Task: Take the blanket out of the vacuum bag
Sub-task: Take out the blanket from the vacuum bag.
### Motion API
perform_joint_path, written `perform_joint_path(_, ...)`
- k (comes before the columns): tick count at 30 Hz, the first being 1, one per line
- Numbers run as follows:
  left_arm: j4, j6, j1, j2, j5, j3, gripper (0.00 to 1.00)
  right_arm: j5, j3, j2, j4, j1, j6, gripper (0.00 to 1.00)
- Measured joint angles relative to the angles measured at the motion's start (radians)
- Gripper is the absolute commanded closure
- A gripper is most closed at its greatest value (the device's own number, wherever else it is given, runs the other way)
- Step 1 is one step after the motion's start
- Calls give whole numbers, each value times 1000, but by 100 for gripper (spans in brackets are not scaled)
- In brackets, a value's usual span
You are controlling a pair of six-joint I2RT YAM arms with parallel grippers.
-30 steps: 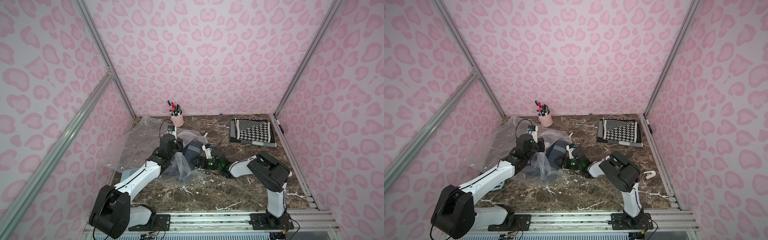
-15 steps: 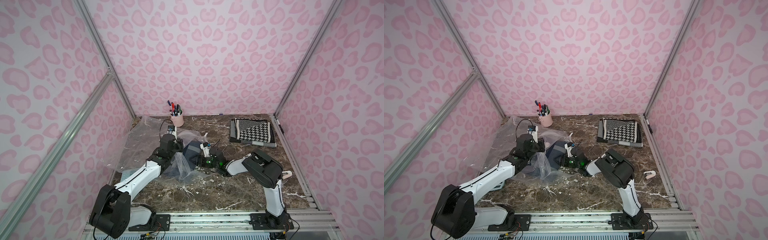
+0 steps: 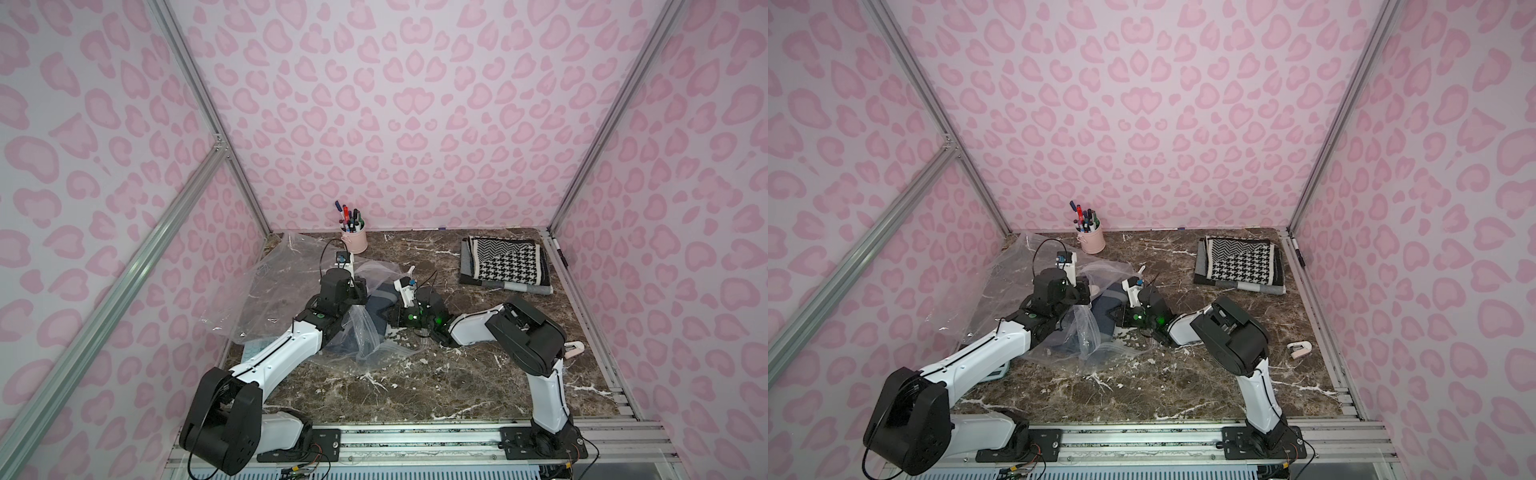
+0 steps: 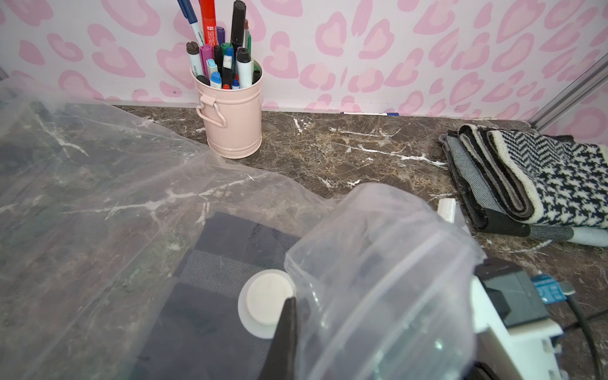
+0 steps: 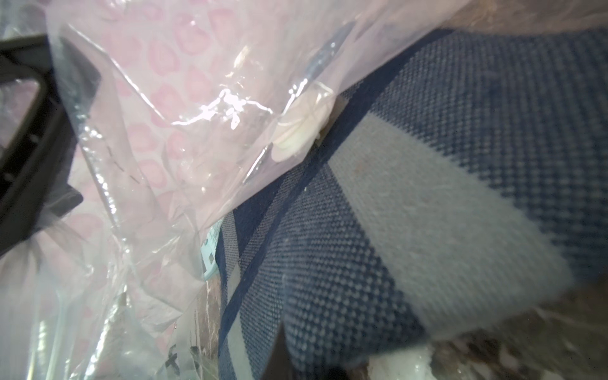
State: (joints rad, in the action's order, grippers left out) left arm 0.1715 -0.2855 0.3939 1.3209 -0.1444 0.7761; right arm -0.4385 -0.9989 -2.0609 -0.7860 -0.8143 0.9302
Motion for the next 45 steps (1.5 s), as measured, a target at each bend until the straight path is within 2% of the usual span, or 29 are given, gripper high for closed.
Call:
perform_joint_path(4, 0, 0, 0, 5, 0, 0, 96, -25, -27, -19, 0, -2, -1, 67)
perform_joint_path(6, 0, 0, 0, 6, 0, 0, 96, -34, -46, -24, 6, -5, -1, 58)
perform_joint_path(8, 0, 0, 0, 6, 0, 0, 96, -36, -68, -23, 22, -11, -14, 55)
perform_joint_path(20, 12, 0, 0, 23, 0, 0, 96, -18, -180, 19, 235, -43, -121, 51)
perform_joint_path(26, 13, 0, 0, 31, 8, 0, 96, -29, -192, -86, 200, -39, -116, 52)
perform_joint_path(29, 13, 1, 0, 28, 8, 0, 96, -46, -193, -142, 150, -35, -89, 57)
perform_joint_path(30, 13, 1, 0, 28, 8, 0, 96, -54, -195, -153, 127, -32, -87, 63)
perform_joint_path(31, 12, 1, 0, 28, 8, 0, 96, -61, -196, -158, 113, -30, -84, 72)
perform_joint_path(33, 13, 1, 0, 28, 8, 0, 96, -72, -201, -159, 89, -28, -84, 100)
perform_joint_path(45, 14, -8, -1, 65, -18, 31, 96, -65, -120, 61, 138, -21, -169, 100)
